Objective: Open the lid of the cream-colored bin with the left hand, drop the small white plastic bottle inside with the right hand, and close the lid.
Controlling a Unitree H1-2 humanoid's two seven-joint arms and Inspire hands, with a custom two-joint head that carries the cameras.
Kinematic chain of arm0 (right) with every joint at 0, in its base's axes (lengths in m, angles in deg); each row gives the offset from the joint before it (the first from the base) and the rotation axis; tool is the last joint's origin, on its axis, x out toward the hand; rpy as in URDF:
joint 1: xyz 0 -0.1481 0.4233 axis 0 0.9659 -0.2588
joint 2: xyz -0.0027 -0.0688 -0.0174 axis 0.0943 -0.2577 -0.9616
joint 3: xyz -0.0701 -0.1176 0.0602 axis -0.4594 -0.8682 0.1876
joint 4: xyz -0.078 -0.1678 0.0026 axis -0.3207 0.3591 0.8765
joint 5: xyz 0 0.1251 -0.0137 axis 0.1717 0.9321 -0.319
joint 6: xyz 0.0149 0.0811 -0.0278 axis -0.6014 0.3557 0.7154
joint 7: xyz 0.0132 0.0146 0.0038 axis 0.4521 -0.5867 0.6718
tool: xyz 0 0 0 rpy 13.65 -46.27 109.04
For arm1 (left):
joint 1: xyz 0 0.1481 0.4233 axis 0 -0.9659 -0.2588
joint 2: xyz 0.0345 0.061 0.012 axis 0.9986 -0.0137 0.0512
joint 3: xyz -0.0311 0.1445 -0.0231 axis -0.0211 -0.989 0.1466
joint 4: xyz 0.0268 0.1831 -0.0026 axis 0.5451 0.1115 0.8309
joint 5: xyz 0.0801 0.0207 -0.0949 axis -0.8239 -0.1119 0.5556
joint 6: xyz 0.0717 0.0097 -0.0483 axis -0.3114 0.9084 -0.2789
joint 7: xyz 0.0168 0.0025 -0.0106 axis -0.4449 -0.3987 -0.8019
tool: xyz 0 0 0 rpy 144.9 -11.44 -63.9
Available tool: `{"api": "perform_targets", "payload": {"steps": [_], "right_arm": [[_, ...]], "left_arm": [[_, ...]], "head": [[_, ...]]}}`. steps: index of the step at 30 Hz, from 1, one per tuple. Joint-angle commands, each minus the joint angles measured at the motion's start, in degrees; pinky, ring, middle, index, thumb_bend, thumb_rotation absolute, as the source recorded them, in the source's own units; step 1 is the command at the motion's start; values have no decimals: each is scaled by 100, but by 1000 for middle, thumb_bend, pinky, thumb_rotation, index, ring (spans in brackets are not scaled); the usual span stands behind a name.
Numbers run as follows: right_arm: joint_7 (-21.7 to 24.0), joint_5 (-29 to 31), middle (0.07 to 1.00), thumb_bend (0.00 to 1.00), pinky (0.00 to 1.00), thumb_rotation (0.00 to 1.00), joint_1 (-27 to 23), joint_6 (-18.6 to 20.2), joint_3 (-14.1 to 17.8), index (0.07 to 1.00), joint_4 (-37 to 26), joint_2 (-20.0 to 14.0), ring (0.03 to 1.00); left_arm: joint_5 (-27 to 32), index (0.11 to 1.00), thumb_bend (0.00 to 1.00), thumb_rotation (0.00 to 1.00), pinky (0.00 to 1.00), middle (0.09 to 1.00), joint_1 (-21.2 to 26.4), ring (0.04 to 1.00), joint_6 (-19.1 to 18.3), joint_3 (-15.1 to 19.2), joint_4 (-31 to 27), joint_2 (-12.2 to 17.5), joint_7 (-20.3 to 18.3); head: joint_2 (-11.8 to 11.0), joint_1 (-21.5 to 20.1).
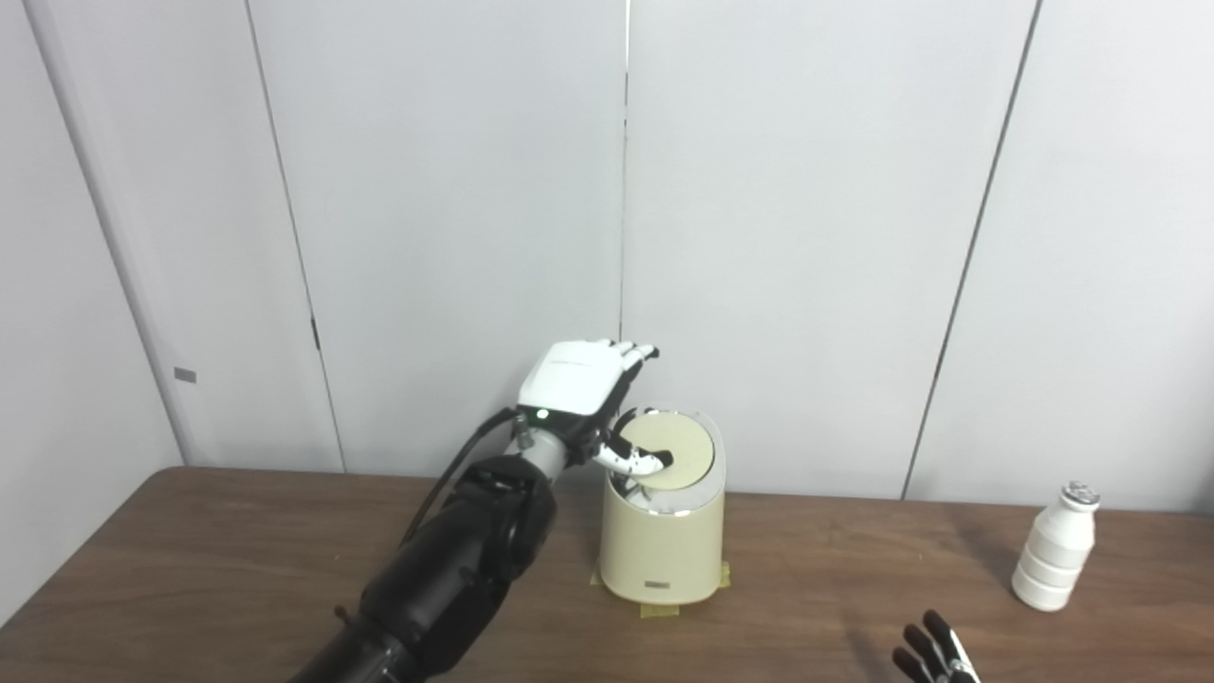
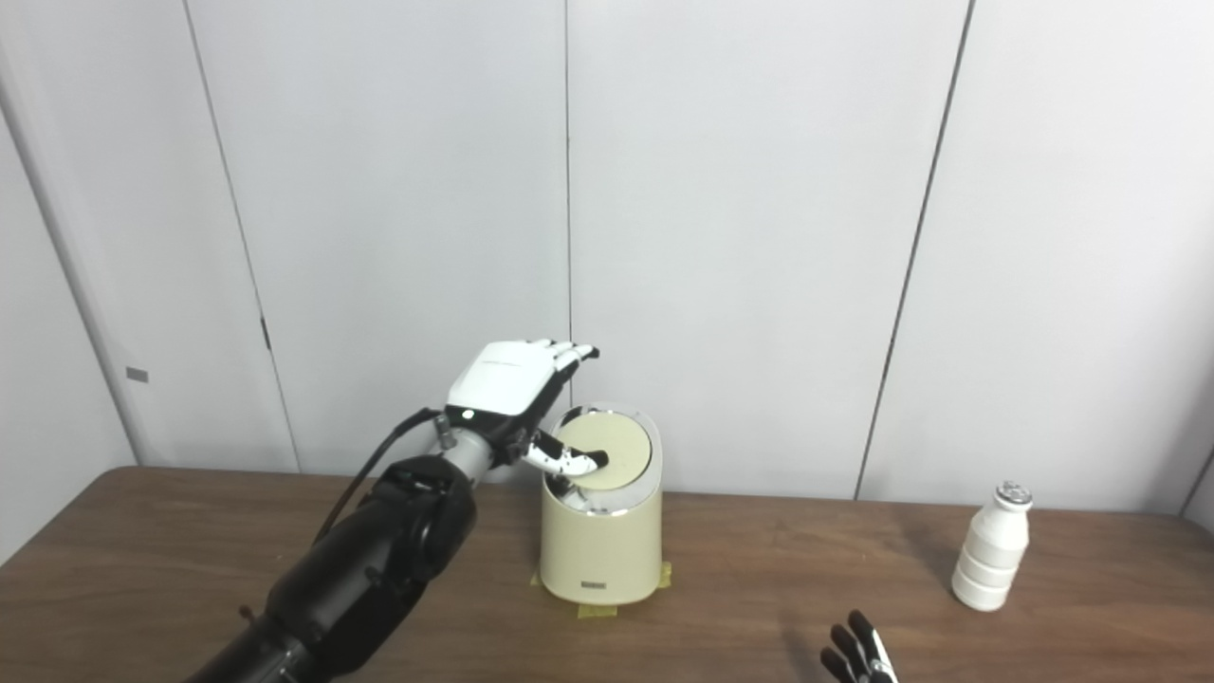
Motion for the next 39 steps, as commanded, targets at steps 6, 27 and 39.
{"api": "perform_targets", "payload": {"steps": [6, 27, 39], "right_arm": [[2, 89, 975, 922, 793, 565, 341, -91, -113, 1000, 219, 139, 940], [-6, -105, 968, 871, 781, 569, 382, -11, -161, 1000, 107, 100, 923], [25, 154, 970, 883, 799, 533, 321, 113, -87, 1000, -3, 75, 940]], "left_arm": [[389, 891, 875, 337, 733, 885, 90, 837, 65, 542, -348, 15, 238], [1949, 874, 668, 1000, 742, 870, -735, 837, -651, 1843, -1387, -353, 75], [3145, 886, 611, 999, 785, 857, -1922, 827, -737, 2463, -2509, -708, -4]], "head": [[10, 0], [118, -10], [186, 5]]}}
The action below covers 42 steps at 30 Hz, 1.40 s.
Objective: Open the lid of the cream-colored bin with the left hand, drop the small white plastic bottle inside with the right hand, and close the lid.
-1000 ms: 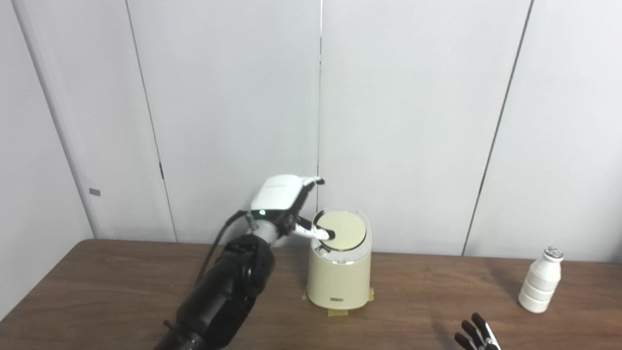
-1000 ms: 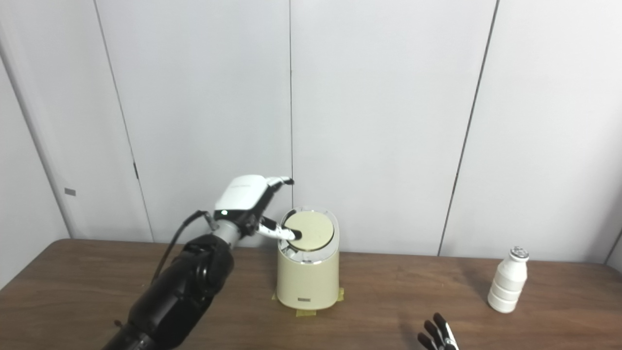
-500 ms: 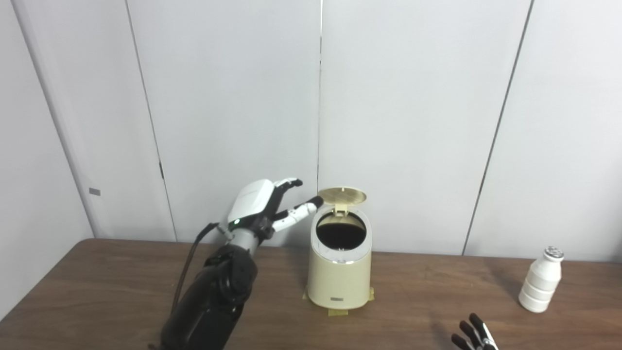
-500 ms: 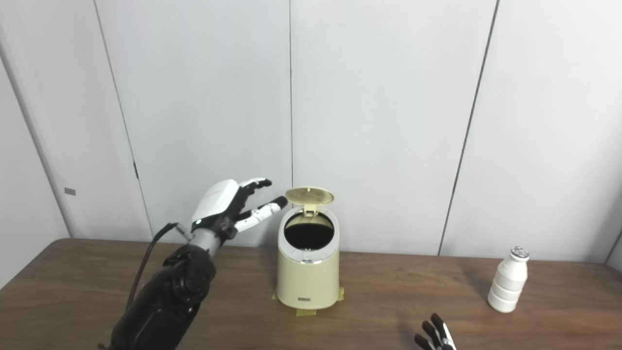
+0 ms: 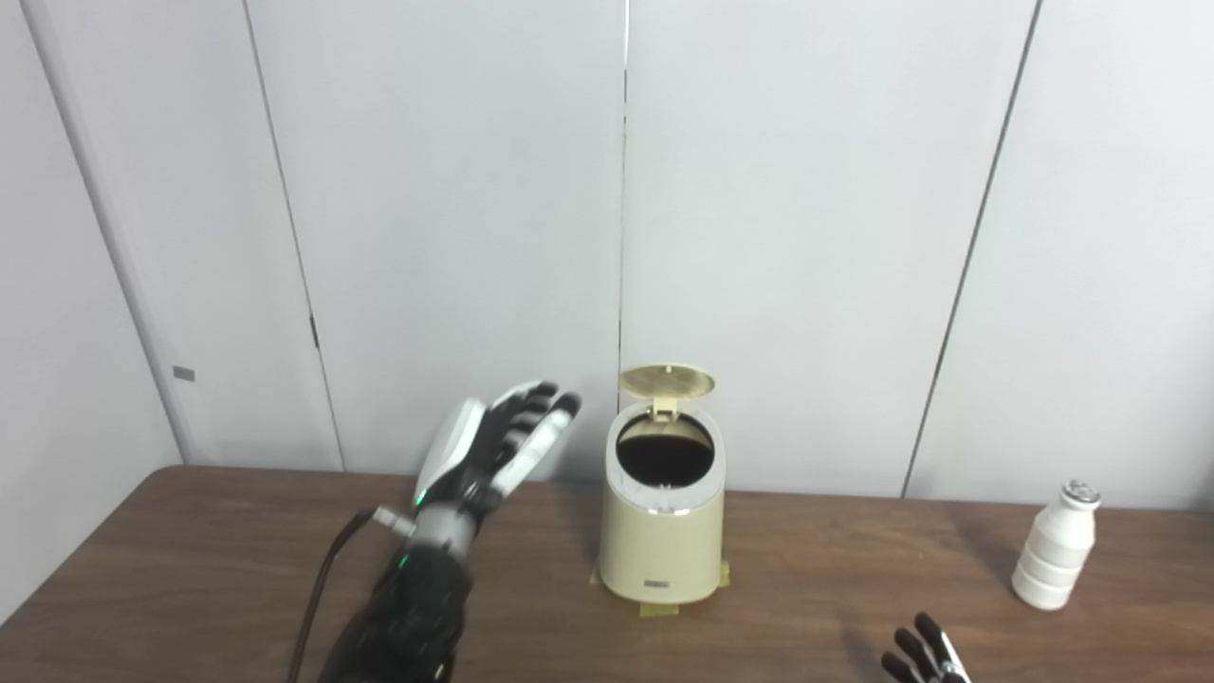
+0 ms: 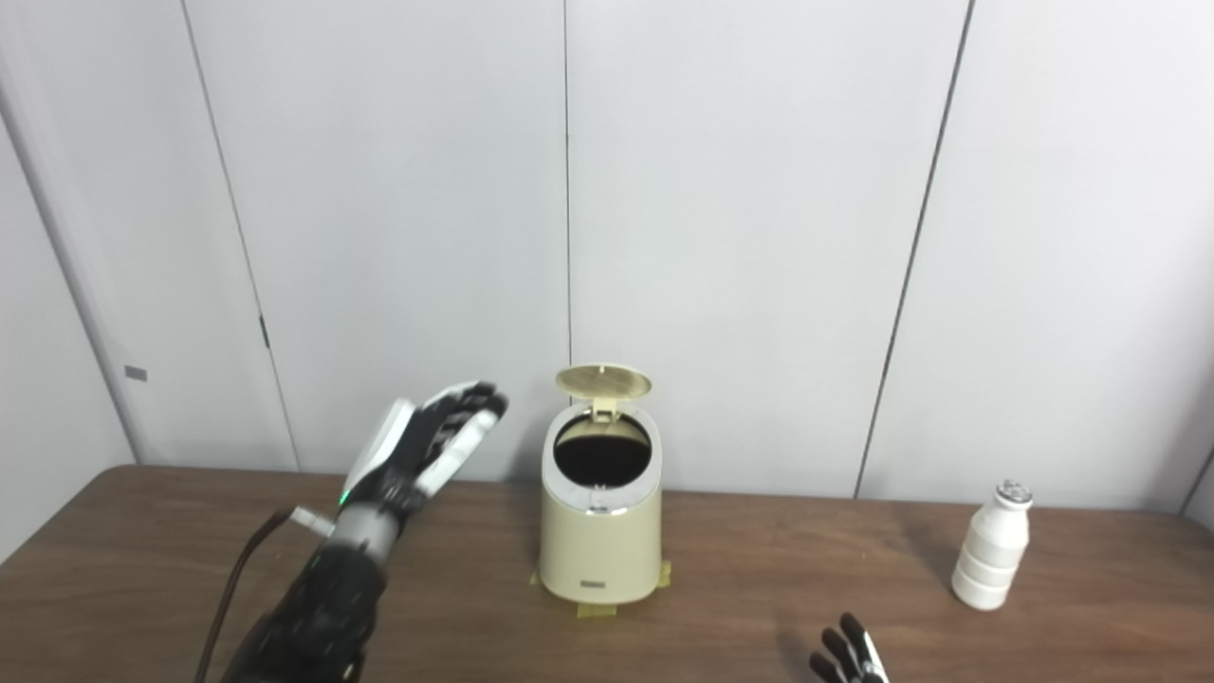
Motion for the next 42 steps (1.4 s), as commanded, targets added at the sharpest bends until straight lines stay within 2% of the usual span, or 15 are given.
{"api": "perform_targets", "payload": {"steps": [1, 6, 13, 17, 20, 24, 28, 35, 39, 42], "right_arm": [[17, 182, 967, 879, 803, 518, 302, -24, -51, 1000, 44, 81, 941], [40, 296, 956, 868, 797, 503, 283, 53, -16, 1000, -82, 53, 932], [86, 505, 966, 914, 824, 509, 262, 146, 57, 1000, -164, -70, 941], [93, 597, 978, 866, 831, 461, 254, 320, 73, 1000, -295, -114, 958], [-12, 367, 974, 834, 820, 441, 250, 386, 71, 1000, -453, -121, 959], [-198, -143, 964, 796, 803, 437, 223, 371, 83, 1000, -577, -139, 930], [-289, -366, 976, 846, 816, 452, 163, 480, 169, 1000, -671, -146, 935], [-499, -115, 981, 891, 745, 397, 71, 512, 604, 1000, -825, -103, 934], [-561, 94, 981, 868, 743, 347, 66, 577, 793, 1000, -948, -119, 934], [-570, 151, 989, 830, 798, 308, 73, 495, 915, 1000, -960, -222, 945]], "left_arm": [[464, 882, 627, 1000, 776, 852, 20, 823, -30, 229, -373, -210, 12], [831, 891, 595, 1000, 784, 852, -680, 825, 155, 340, -726, -387, 69], [1302, 916, 565, 1000, 842, 881, -1264, 856, 360, 503, -1002, -683, 207], [1451, 920, 570, 1000, 852, 884, -1505, 868, 640, 530, -1019, -738, 281], [1541, 915, 597, 1000, 873, 888, -1686, 876, 770, 561, -1024, -774, 325], [1733, 904, 613, 999, 863, 886, -1791, 871, 790, 660, -1008, -892, 391], [1844, 910, 588, 999, 857, 891, -1795, 875, 809, 693, -931, -954, 447], [1885, 902, 625, 976, 853, 893, -1781, 881, 783, 676, -883, -877, 438], [1962, 907, 619, 969, 861, 894, -1755, 882, 772, 712, -866, -791, 395], [2053, 910, 610, 964, 858, 897, -1742, 884, 679, 744, -900, -719, 351]], "head": [[19, -13], [56, -27], [102, -15], [119, -20], [154, -5], [188, -20], [245, -124], [310, -405], [382, -671], [430, -863]]}}
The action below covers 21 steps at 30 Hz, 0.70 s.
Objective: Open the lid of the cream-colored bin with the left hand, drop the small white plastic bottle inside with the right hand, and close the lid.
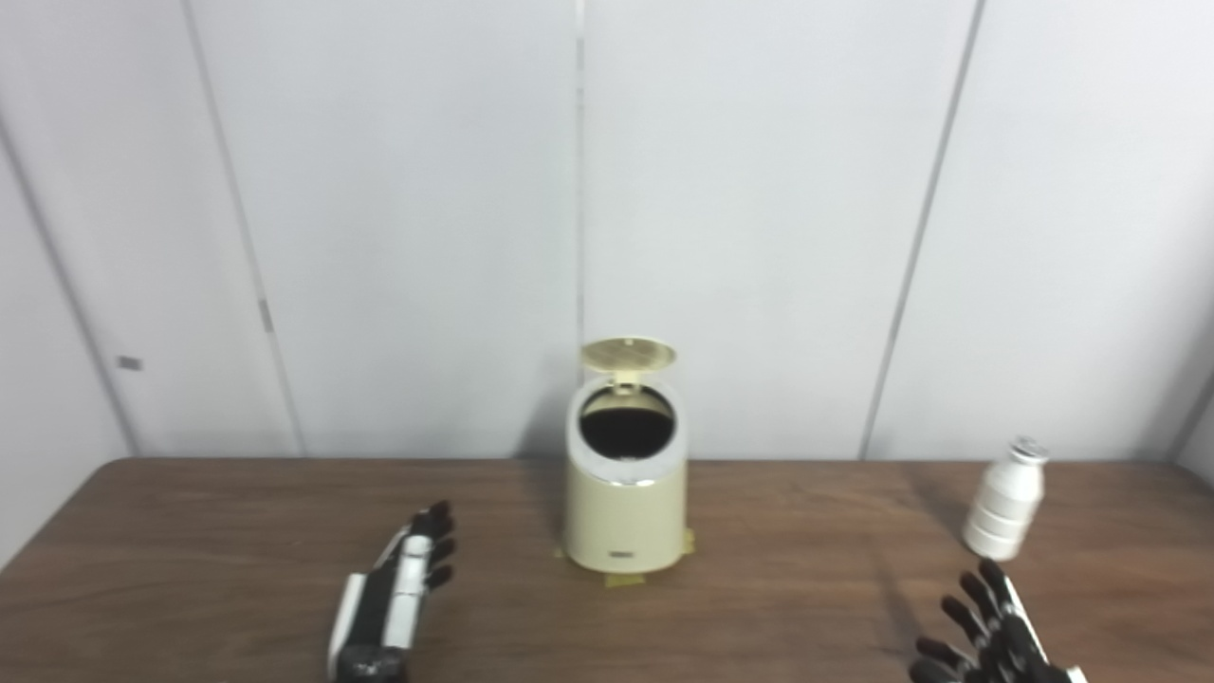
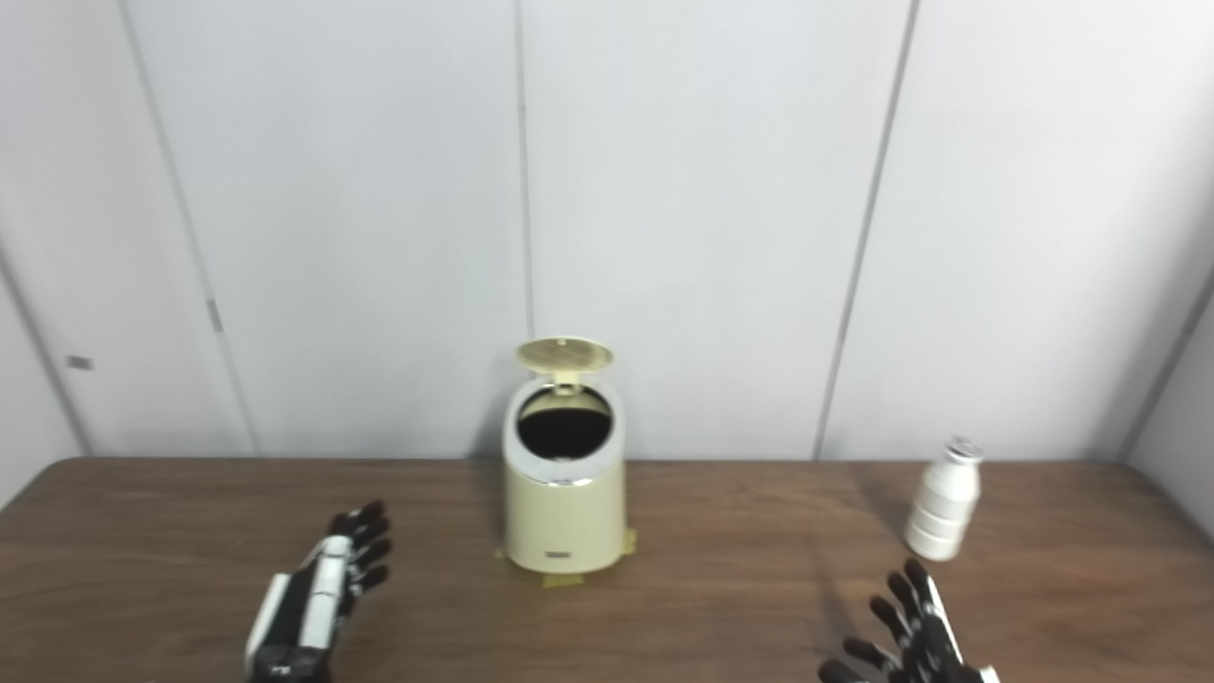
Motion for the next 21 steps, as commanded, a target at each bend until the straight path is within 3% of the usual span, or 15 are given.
{"api": "perform_targets", "payload": {"steps": [1, 8, 11, 21], "right_arm": [[-17, 62, 990, 824, 811, 300, 47, -183, 70, 1000, -175, -135, 947], [-220, -228, 985, 845, 841, 294, -20, -91, 332, 1000, -172, -240, 930], [-290, -296, 991, 847, 871, 320, -49, -113, 326, 1000, -173, -240, 941], [-844, -988, 955, 951, 880, 412, -294, 385, 296, 999, -477, -149, 890]], "left_arm": [[128, 911, 606, 963, 858, 898, 259, 885, 73, 24, -122, 72, -46], [405, 916, 599, 937, 890, 901, 269, 894, -65, 95, -166, 298, -173], [499, 921, 570, 940, 901, 907, 288, 904, -55, 146, -131, 400, -224], [888, 933, 514, 925, 949, 926, 358, 928, -283, 379, -166, 648, -329]], "head": [[34, -122], [137, -679], [178, -958], [244, -1703]]}}
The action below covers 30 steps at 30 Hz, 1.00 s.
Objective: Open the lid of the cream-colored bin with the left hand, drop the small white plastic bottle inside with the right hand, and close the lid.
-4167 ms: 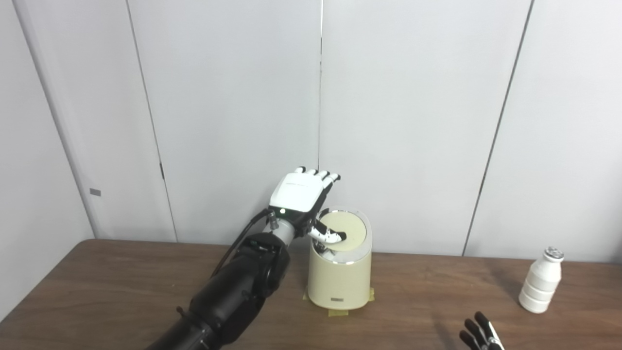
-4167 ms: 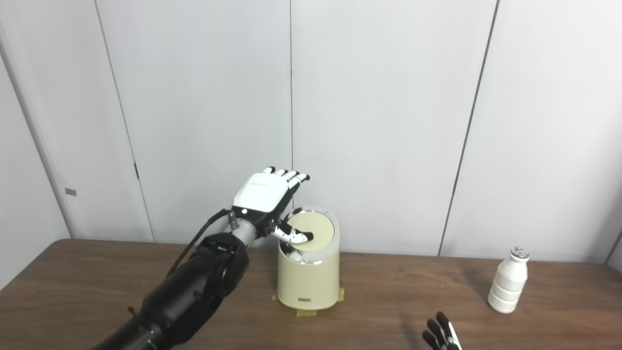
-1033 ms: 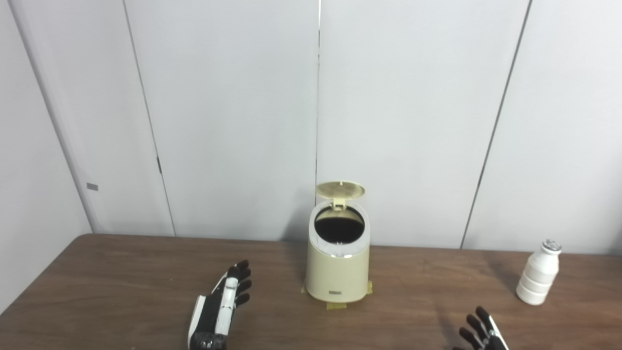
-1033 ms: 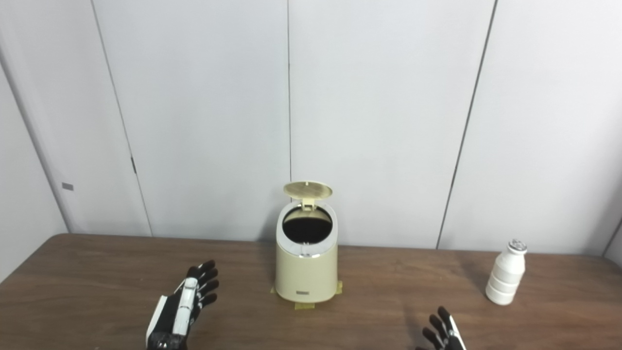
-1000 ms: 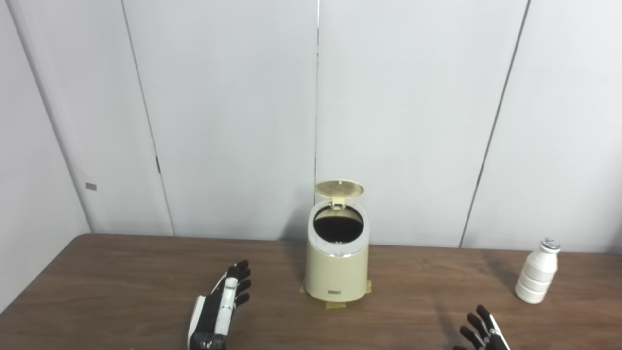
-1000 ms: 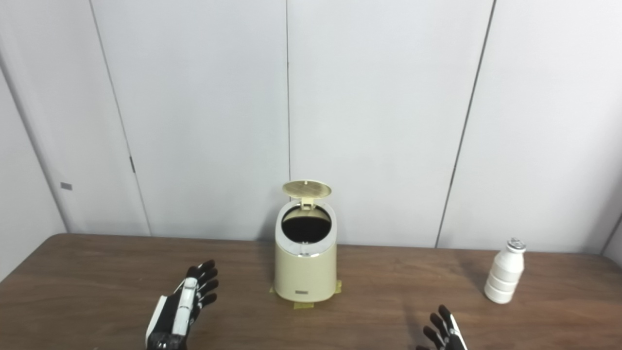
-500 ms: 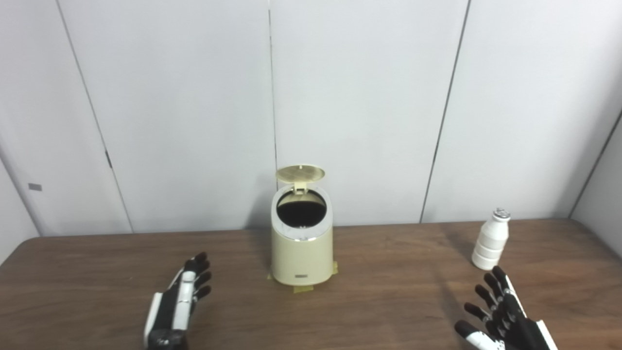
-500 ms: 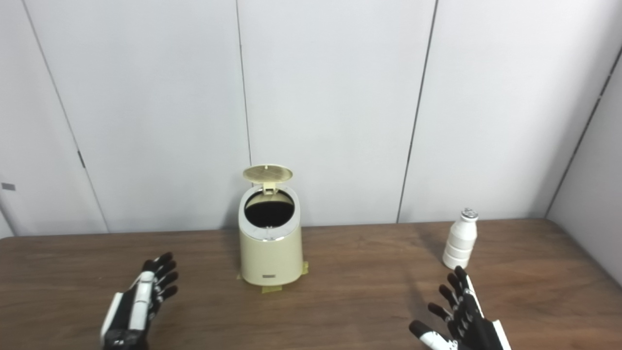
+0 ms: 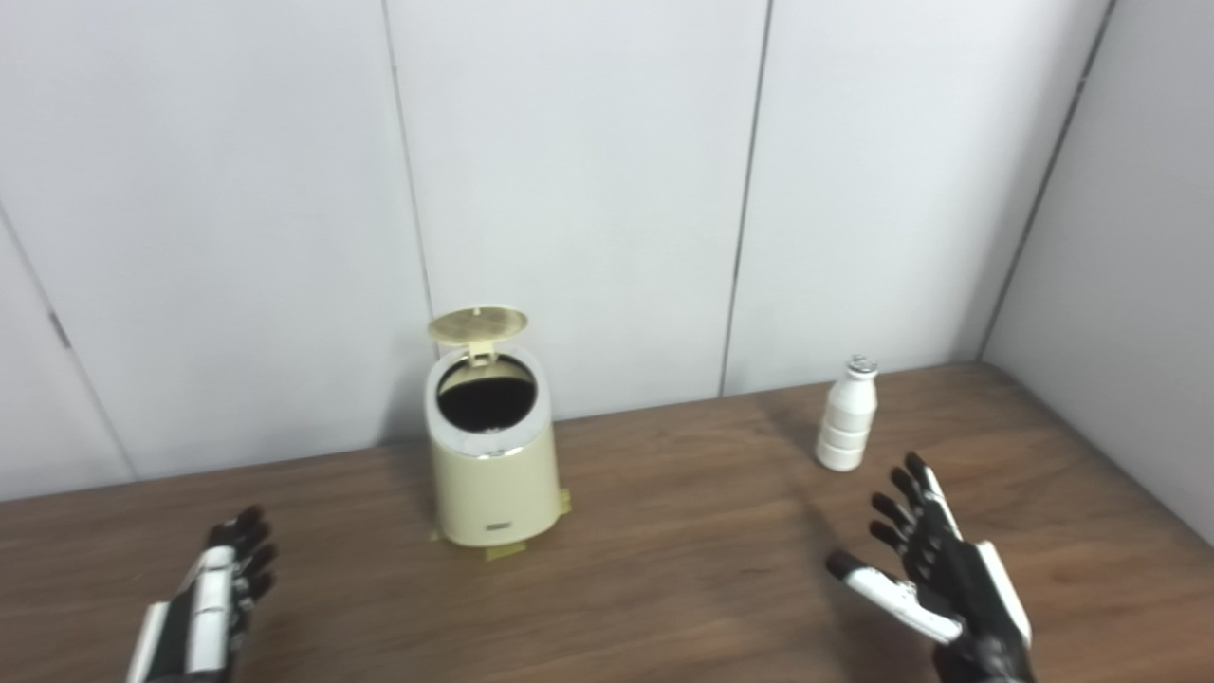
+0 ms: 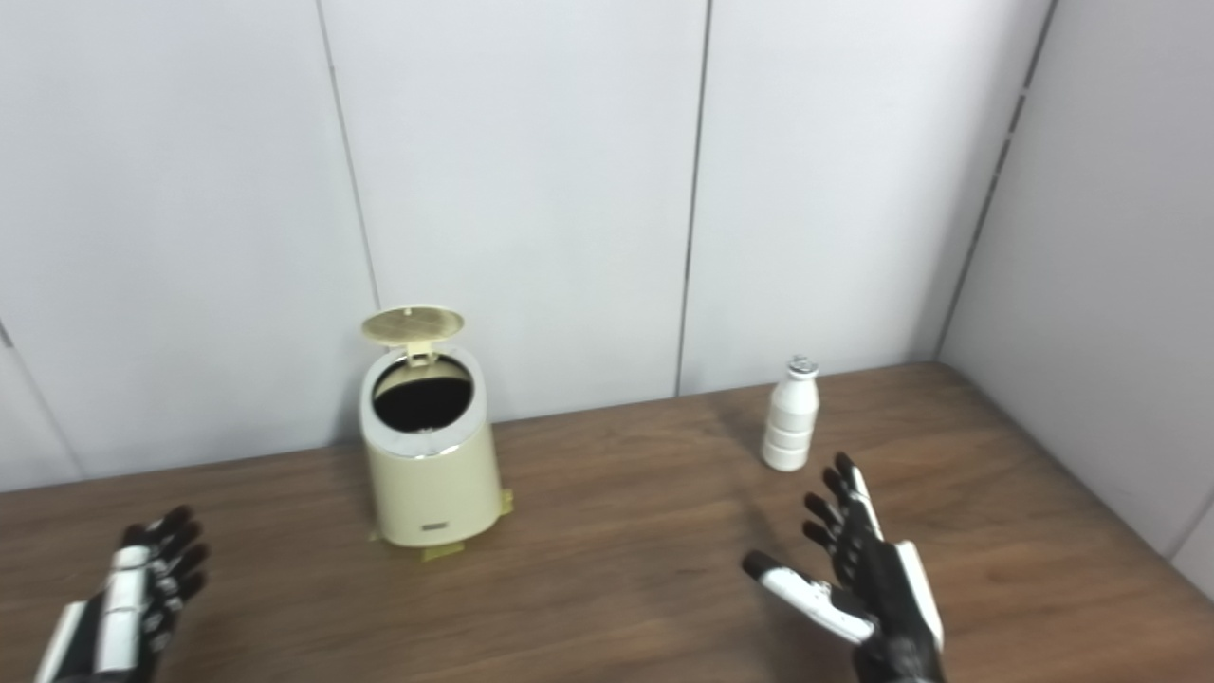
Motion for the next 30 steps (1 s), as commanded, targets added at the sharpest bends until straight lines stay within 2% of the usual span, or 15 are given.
{"api": "perform_targets", "payload": {"steps": [1, 6, 9, 11, 13, 19, 24, 30], "right_arm": [[-146, -127, 953, 950, 888, 414, -226, -16, 57, 1000, -207, -51, 892], [-186, -303, 945, 948, 928, 414, -387, 235, 145, 999, -261, -224, 911], [-185, -376, 942, 944, 890, 412, -457, 321, 169, 1000, -277, -299, 895], [-170, -338, 945, 956, 853, 400, -555, 434, 228, 1000, -253, -381, 894], [-162, -358, 952, 960, 854, 395, -636, 525, 256, 999, -211, -467, 898], [-201, -478, 949, 909, 861, 345, -906, 455, 310, 1000, 207, -752, 906], [-254, -558, 955, 930, 853, 354, -1207, 411, 300, 997, 605, -932, 919], [-427, -894, 986, 899, 879, 345, -1625, 705, 295, 993, 944, -1053, 945]], "left_arm": [[77, 933, 517, 925, 953, 927, 267, 929, -2, 36, -156, 138, -79], [88, 935, 537, 938, 957, 921, 219, 919, -52, 28, -165, 290, -115], [90, 934, 537, 934, 948, 913, 185, 905, -105, 44, -208, 334, -137], [65, 936, 537, 954, 981, 909, 139, 900, -133, 30, -264, 353, -152], [99, 939, 522, 958, 986, 911, 97, 902, -132, 38, -293, 373, -192], [282, 919, 431, 926, 940, 901, -44, 908, -142, 115, -406, 315, -216], [374, 904, 441, 944, 938, 900, -105, 911, -211, 181, -466, 279, -156], [380, 899, 411, 959, 926, 900, -193, 908, -414, 206, -687, 208, -109]], "head": [[14, -56], [54, -261], [69, -394], [75, -478], [74, -554], [95, -636], [100, -709], [105, -778]]}}
